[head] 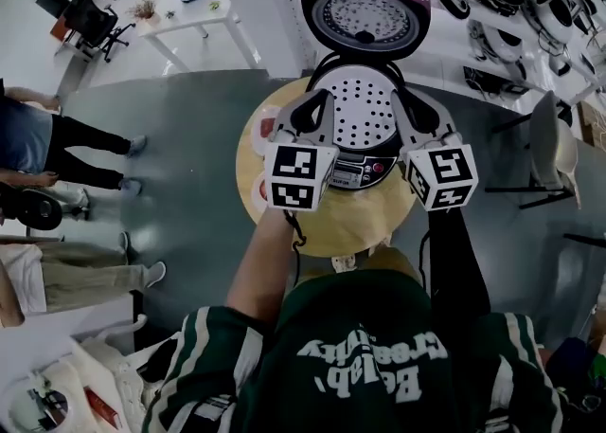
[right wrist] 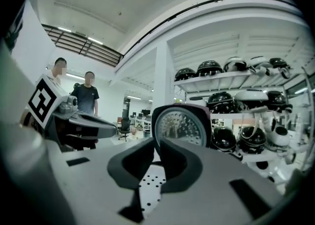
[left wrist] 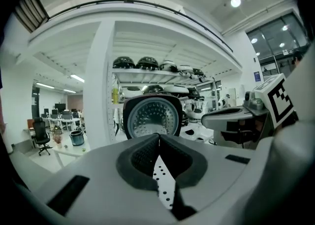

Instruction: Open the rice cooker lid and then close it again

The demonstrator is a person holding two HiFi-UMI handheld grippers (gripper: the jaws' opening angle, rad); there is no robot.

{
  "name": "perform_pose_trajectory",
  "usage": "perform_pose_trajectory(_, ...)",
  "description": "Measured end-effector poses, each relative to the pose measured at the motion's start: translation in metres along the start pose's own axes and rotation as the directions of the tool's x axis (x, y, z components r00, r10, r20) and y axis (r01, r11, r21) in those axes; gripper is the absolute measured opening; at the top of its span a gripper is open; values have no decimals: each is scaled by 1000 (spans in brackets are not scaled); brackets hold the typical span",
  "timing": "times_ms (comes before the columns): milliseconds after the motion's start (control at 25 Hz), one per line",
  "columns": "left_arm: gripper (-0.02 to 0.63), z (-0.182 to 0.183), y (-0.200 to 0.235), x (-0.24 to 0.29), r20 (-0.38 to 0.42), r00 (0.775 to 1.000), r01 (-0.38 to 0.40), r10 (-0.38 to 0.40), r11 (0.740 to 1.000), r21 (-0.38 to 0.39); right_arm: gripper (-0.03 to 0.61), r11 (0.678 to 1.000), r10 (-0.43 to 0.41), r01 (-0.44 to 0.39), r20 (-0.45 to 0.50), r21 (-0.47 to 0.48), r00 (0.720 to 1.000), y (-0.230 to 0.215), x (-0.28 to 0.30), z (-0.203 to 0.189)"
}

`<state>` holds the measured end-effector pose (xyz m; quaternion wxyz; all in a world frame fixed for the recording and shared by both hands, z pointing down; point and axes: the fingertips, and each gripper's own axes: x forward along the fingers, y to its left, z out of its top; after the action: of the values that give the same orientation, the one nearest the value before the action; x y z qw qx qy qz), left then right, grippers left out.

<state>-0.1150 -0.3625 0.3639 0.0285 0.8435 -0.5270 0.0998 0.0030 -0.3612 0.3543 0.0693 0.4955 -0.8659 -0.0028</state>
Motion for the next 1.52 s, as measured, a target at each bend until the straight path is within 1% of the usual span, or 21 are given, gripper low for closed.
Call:
perform_pose_trajectory(80, 0, 16, 7, 9, 29, 1000, -10, 10, 1000, -9, 48, 1000, -1, 1, 21, -2, 1000, -14, 6, 14)
perform_pose_trajectory(200, 2, 41, 17, 25, 64, 998, -25, 25, 1000, -2, 63, 1000, 8, -7, 42, -2, 999, -35, 21, 33)
perform_pose_trajectory(360, 2, 69, 25, 54, 84, 996, -30, 28, 999, 13, 81, 999, 24, -22, 67, -42, 997, -64, 44, 62)
perform_pose_trajectory(480, 6, 87, 31, 78, 95, 995, -26, 23, 999, 31, 81, 998, 23, -17, 90, -69, 996, -84, 61, 86)
perform_pose_trajectory(600, 23, 106, 43, 102, 94, 995, -31, 25, 998, 59, 83, 997, 19, -13, 82, -77, 996, -105, 82, 103)
perform_pose_trajectory(760, 28, 134, 57, 134, 89, 996, -38, 32, 996, 75, 92, 999, 40, -39, 32, -33, 999, -135, 115, 109)
perform_pose_trajectory(920, 26, 152, 72, 167, 66, 997, -44, 41, 998, 53, 101, 997, 65, -67, -51, -41, 997, -151, 144, 104)
perform_pose_trajectory(1040, 26, 152, 90, 194, 9, 998, -63, 63, 997, 45, 100, 996, 80, -83, -91, -32, 993, -159, 162, 102)
perform_pose_trajectory(1120, 26, 146, 102, 210, -43, 995, -86, 88, 995, 56, 95, 996, 93, -93, -111, 6, 989, -164, 171, 100)
perform_pose_trajectory(1200, 15, 140, 111, 220, -87, 991, -99, 105, 992, 73, 77, 993, 112, -105, -115, 59, 987, -165, 177, 99)
perform_pose_trajectory(1280, 11, 137, 115, 222, -119, 987, -96, 105, 993, 75, 69, 988, 132, -121, -117, 98, 984, -162, 179, 99)
perform_pose_trajectory(1360, 11, 135, 114, 220, -141, 986, -79, 87, 995, 61, 67, 984, 147, -133, -125, 118, 981, -160, 178, 99)
perform_pose_trajectory(1520, 6, 130, 108, 203, -151, 987, -40, 46, 998, 40, 67, 973, 194, -173, -138, 152, 971, -145, 173, 95)
